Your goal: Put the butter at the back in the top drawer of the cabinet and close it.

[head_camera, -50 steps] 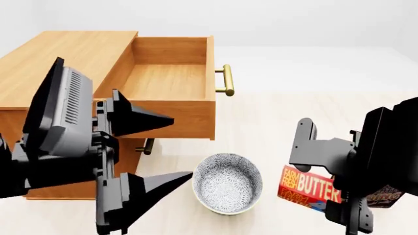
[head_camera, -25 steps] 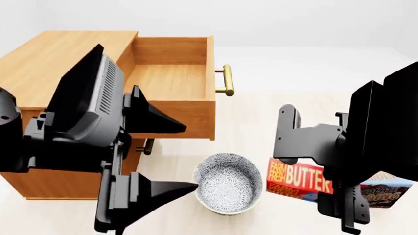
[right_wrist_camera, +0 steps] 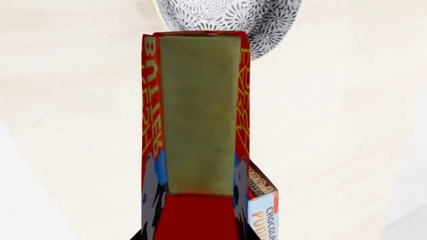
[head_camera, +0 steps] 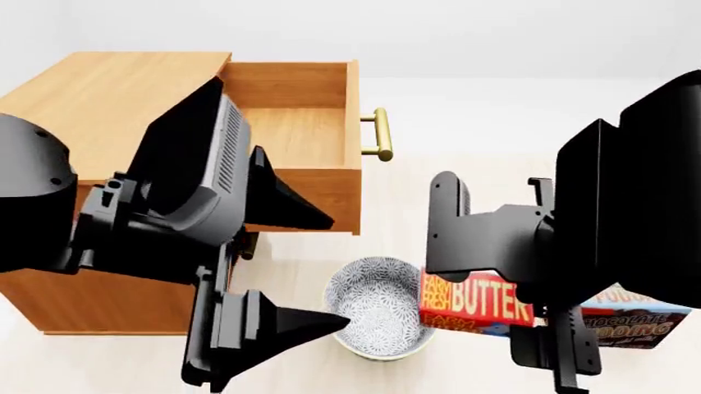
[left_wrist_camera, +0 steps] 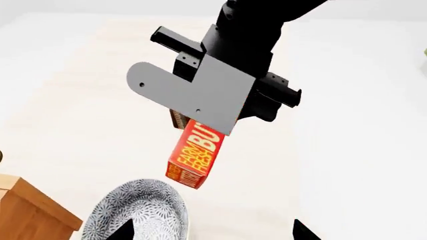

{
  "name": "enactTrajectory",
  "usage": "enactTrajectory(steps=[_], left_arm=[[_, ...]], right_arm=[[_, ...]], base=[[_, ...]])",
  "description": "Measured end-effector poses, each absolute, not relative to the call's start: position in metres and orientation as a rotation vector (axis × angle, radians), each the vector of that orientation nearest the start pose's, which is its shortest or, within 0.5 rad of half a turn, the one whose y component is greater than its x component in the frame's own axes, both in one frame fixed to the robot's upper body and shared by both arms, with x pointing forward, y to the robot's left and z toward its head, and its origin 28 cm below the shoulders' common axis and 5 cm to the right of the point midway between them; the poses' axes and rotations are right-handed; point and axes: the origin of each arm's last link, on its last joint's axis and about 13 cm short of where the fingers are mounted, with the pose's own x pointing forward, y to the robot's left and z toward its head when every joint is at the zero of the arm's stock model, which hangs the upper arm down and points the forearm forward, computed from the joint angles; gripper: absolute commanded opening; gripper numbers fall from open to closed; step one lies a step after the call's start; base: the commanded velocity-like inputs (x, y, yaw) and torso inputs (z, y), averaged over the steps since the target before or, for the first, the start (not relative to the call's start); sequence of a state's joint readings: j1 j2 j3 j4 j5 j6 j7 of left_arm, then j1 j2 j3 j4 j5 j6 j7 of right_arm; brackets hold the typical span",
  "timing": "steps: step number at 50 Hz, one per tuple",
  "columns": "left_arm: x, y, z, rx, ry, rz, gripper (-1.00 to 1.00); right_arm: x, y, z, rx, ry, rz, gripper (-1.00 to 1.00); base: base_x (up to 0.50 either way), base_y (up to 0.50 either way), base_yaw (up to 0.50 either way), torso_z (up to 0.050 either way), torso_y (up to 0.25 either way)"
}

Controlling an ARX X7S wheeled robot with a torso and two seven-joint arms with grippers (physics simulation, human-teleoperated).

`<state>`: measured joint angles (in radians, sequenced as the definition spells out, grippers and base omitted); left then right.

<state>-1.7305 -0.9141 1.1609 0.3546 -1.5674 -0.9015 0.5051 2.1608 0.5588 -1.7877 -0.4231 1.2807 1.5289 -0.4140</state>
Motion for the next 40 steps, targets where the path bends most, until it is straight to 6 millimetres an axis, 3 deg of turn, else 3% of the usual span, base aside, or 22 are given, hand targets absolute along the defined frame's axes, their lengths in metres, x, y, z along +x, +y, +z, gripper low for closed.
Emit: enactTrajectory(steps=[40], left_arm=[[0.262, 0.228, 0.304, 0.442, 0.437, -1.382, 1.0]], right_arm=[[0.224, -0.087, 0.361, -1.373, 0.967, 0.852, -1.0]], base=[[0.0, 0.0, 0.0, 0.0, 0.001]])
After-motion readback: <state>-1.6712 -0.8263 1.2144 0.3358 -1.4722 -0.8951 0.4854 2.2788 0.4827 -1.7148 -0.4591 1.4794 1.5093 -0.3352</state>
